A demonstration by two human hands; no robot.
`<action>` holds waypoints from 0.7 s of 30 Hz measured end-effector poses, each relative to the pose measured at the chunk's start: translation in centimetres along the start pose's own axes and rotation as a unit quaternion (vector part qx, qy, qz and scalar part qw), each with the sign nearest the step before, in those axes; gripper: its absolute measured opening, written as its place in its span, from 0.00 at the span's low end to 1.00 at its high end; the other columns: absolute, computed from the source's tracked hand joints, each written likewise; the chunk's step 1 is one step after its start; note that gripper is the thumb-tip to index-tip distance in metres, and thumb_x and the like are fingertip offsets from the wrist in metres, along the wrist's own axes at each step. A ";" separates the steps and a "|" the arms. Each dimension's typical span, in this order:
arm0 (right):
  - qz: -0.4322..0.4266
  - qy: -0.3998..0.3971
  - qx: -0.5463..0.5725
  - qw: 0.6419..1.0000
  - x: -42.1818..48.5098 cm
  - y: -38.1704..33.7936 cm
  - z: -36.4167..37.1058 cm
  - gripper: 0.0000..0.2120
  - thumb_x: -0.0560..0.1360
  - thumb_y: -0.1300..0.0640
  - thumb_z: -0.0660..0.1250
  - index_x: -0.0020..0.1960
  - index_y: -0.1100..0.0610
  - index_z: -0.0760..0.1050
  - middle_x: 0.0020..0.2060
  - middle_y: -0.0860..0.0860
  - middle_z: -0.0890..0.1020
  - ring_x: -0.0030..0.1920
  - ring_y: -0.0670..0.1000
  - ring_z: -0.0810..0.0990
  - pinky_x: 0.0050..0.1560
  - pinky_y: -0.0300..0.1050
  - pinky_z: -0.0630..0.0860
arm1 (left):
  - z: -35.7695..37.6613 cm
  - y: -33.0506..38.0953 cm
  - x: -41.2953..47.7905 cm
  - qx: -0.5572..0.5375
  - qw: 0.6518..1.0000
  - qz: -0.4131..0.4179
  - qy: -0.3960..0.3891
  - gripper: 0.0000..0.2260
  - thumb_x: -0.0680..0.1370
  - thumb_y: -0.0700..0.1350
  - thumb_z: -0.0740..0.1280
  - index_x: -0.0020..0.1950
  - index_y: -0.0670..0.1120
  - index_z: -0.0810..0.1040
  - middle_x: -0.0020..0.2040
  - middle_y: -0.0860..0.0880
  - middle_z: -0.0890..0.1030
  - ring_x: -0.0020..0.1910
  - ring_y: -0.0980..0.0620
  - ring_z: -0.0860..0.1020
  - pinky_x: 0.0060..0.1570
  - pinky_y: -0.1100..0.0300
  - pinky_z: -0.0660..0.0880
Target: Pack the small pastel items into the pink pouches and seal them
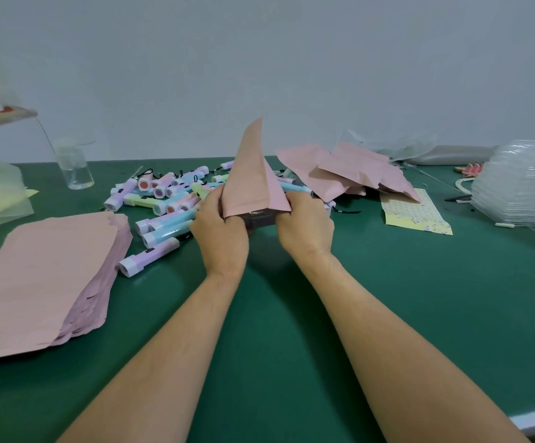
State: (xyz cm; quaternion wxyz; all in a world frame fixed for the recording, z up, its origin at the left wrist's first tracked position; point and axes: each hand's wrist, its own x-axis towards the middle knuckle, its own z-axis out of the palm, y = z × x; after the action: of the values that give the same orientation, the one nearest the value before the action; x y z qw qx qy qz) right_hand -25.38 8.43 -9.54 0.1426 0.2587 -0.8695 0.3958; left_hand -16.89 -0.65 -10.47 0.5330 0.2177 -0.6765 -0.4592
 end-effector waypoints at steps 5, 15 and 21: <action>-0.004 -0.059 0.038 0.998 -0.4 0.0 0.1 0.12 0.77 0.45 0.58 0.53 0.51 0.72 0.47 0.52 0.80 0.45 0.59 0.77 0.45 0.53 0.76 | 0.4 -0.8 0.0 0.010 0.997 -0.007 -0.080 0.18 0.78 0.32 0.62 0.62 0.49 0.79 0.47 0.62 0.80 0.45 0.69 0.77 0.41 0.74 0.73; 0.020 -0.078 0.208 0.975 -0.7 -1.1 0.7 0.08 0.74 0.52 0.61 0.49 0.52 0.76 0.40 0.51 0.82 0.44 0.59 0.79 0.43 0.56 0.80 | 0.4 -1.8 0.7 -0.073 0.994 -0.062 -0.054 0.12 0.77 0.35 0.69 0.55 0.49 0.85 0.46 0.56 0.86 0.43 0.59 0.81 0.41 0.63 0.79; 0.032 -0.102 0.168 0.980 -1.0 -1.1 0.9 0.12 0.75 0.56 0.58 0.32 0.55 0.68 0.31 0.55 0.77 0.35 0.58 0.72 0.37 0.49 0.70 | 0.3 -1.9 0.9 -0.124 0.989 -0.073 -0.034 0.13 0.80 0.35 0.71 0.63 0.46 0.84 0.51 0.56 0.87 0.51 0.53 0.85 0.48 0.49 0.85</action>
State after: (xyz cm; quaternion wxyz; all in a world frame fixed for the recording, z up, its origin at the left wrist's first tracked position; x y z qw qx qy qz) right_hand -23.93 7.47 -9.89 -0.0053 0.2897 -0.8083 0.5125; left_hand -17.80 -2.13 -11.61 0.4972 0.1827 -0.6145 -0.5846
